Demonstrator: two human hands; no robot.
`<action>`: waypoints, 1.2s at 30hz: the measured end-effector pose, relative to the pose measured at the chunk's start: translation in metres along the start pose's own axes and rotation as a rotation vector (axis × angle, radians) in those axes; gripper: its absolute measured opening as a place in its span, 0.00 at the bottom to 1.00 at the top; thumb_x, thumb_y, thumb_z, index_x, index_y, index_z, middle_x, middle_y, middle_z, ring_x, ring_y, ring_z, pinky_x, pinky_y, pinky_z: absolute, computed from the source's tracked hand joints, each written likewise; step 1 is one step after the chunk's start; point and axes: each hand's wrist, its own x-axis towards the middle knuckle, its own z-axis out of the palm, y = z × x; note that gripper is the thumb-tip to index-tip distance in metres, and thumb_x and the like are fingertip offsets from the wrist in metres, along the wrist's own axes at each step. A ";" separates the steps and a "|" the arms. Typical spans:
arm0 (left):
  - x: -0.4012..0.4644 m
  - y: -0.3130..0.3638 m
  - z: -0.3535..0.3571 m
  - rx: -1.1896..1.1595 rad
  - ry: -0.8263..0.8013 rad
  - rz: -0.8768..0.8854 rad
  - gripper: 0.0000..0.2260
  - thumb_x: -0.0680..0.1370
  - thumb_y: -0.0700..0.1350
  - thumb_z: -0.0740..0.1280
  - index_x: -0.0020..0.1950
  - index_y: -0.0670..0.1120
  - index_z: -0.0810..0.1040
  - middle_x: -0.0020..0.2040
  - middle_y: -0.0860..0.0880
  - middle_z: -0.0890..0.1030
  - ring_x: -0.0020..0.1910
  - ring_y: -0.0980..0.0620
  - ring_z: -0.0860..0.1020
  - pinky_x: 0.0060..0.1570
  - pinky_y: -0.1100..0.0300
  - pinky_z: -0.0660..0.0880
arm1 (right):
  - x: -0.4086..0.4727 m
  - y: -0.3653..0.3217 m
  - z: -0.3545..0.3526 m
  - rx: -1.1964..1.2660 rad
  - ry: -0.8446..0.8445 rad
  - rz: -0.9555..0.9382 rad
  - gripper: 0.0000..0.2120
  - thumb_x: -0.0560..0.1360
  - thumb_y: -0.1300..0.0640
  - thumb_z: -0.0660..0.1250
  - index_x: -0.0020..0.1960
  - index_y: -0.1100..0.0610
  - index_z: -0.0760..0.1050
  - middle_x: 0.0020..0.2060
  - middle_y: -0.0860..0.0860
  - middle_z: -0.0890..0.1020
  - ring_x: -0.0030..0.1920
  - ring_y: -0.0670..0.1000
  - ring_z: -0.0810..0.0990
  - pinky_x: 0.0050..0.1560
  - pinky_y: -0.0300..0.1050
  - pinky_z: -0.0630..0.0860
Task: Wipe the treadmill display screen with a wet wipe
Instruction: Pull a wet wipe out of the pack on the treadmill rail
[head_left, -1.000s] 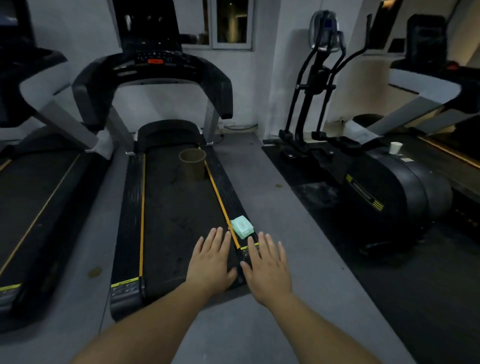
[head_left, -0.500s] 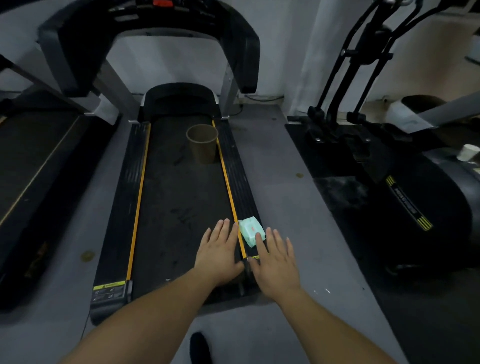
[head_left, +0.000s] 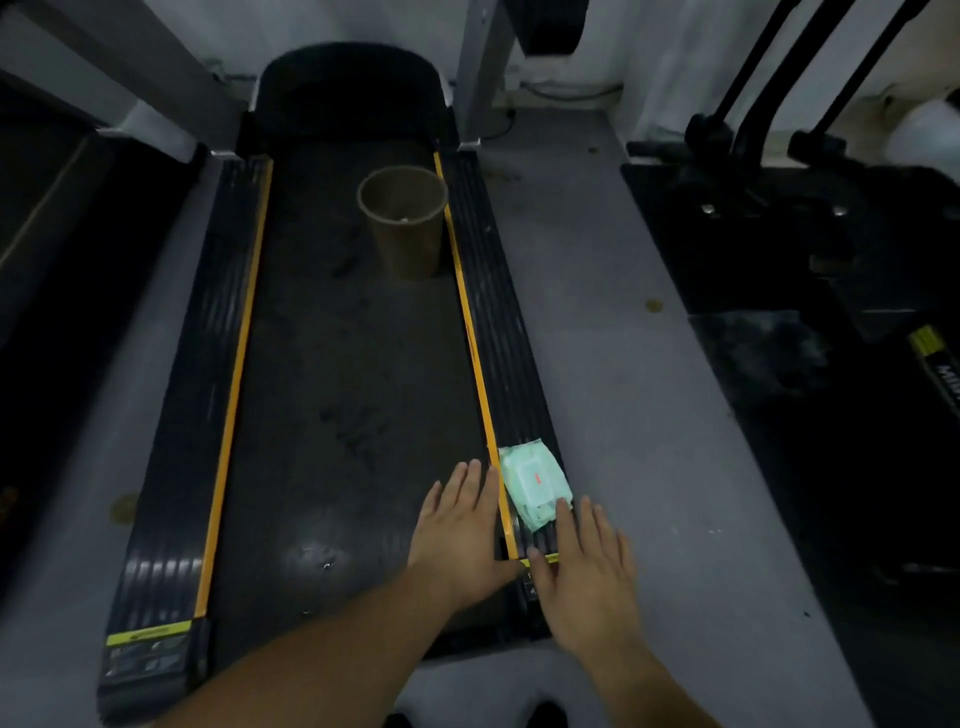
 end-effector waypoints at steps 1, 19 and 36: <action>0.019 -0.004 0.014 -0.002 -0.006 0.008 0.50 0.74 0.68 0.63 0.82 0.48 0.37 0.83 0.46 0.38 0.81 0.50 0.36 0.80 0.46 0.40 | 0.012 0.003 0.017 0.010 -0.007 0.006 0.39 0.81 0.34 0.39 0.75 0.58 0.70 0.72 0.59 0.74 0.72 0.61 0.72 0.70 0.64 0.70; 0.228 -0.069 0.244 -0.153 0.000 -0.050 0.54 0.72 0.68 0.69 0.82 0.50 0.36 0.83 0.49 0.39 0.82 0.51 0.40 0.78 0.52 0.43 | 0.182 0.087 0.265 0.147 -0.028 0.172 0.28 0.77 0.46 0.69 0.69 0.63 0.73 0.64 0.59 0.79 0.64 0.61 0.74 0.60 0.55 0.74; 0.284 -0.067 0.273 -0.150 -0.014 0.008 0.53 0.73 0.65 0.70 0.82 0.46 0.41 0.84 0.49 0.41 0.81 0.53 0.38 0.80 0.51 0.43 | 0.249 0.081 0.287 0.187 0.049 0.135 0.28 0.73 0.41 0.68 0.65 0.59 0.75 0.55 0.55 0.77 0.54 0.56 0.75 0.45 0.45 0.66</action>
